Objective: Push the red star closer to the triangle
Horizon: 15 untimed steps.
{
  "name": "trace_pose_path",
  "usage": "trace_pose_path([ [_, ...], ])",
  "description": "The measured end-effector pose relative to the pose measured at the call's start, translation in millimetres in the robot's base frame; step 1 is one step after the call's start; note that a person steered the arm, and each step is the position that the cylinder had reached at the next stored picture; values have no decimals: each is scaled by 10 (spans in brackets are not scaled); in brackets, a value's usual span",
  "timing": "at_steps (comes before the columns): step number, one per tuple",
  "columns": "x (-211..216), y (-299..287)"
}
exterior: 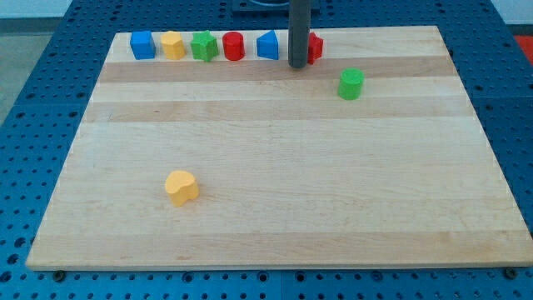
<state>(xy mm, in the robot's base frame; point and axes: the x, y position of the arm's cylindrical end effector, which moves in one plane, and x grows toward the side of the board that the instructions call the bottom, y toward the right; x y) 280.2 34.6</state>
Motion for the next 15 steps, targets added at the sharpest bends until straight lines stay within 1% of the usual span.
trace_pose_path([
  [2, 194, 155],
  [3, 184, 501],
  [4, 49, 702],
  [6, -46, 697],
  [10, -46, 353],
  [13, -46, 196],
  [15, -43, 193],
])
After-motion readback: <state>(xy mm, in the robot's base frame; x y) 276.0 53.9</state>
